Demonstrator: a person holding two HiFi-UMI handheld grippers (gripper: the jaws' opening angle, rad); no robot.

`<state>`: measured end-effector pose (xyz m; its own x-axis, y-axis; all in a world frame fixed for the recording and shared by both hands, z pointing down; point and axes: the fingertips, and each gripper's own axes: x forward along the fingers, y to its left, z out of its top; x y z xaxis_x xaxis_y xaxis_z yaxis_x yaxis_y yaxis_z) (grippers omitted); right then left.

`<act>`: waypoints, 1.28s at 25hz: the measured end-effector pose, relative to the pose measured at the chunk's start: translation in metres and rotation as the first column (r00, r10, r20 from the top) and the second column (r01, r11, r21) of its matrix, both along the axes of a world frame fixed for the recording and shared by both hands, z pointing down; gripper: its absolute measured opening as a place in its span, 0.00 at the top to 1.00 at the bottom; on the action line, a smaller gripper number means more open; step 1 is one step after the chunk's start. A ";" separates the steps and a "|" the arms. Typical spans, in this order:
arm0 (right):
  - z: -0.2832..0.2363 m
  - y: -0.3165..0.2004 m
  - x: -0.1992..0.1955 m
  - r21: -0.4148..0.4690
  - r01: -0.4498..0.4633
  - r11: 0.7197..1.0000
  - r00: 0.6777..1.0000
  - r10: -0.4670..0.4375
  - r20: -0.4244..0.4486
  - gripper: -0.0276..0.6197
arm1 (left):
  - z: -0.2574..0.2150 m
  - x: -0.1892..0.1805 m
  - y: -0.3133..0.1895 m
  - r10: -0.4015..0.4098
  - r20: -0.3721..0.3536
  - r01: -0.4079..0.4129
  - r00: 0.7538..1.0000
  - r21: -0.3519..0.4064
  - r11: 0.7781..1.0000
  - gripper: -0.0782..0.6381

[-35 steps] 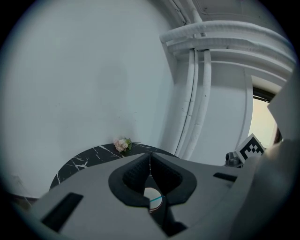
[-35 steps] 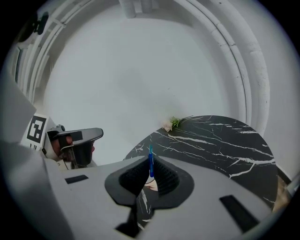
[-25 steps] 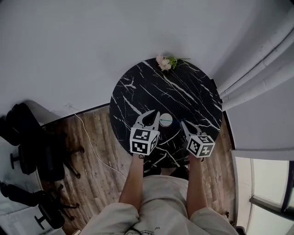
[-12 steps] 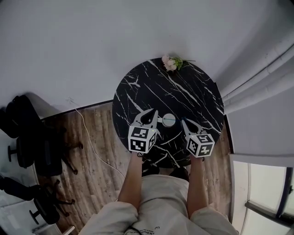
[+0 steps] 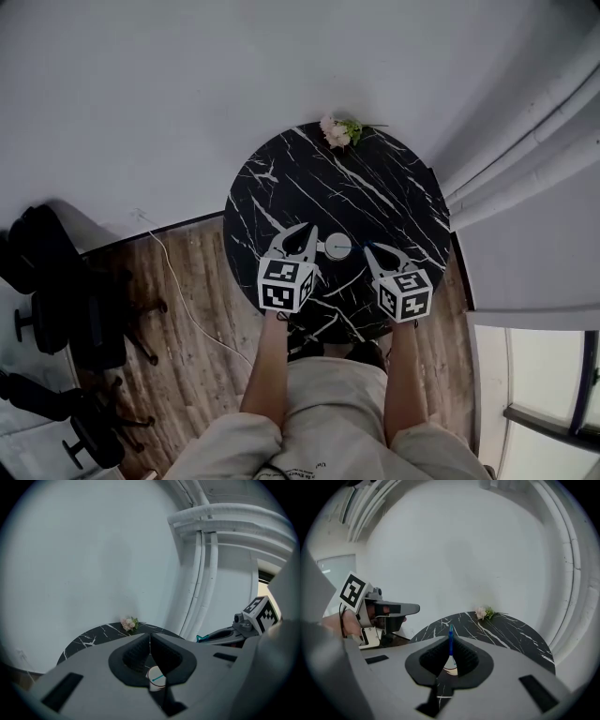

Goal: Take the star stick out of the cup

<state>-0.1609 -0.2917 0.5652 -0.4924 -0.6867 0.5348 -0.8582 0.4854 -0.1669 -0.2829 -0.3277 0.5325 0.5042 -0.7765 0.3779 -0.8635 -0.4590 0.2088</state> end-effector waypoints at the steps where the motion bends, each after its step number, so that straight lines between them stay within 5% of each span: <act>1: -0.002 0.001 0.000 0.001 0.000 1.000 1.000 0.000 0.003 0.89 | 0.000 0.000 0.000 0.001 -0.001 -0.001 1.000 -0.001 1.000 0.86; 32: -0.037 0.005 -0.001 0.019 0.042 0.999 0.999 -0.042 0.010 0.89 | -0.025 -0.009 0.004 0.002 -0.003 -0.002 1.000 0.053 0.999 0.86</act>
<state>-0.1624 -0.2865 0.5282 -0.5269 -0.6751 0.5163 -0.8350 0.5244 -0.1664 -0.2919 -0.3238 0.5072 0.5072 -0.7941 0.3348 -0.8618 -0.4715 0.1873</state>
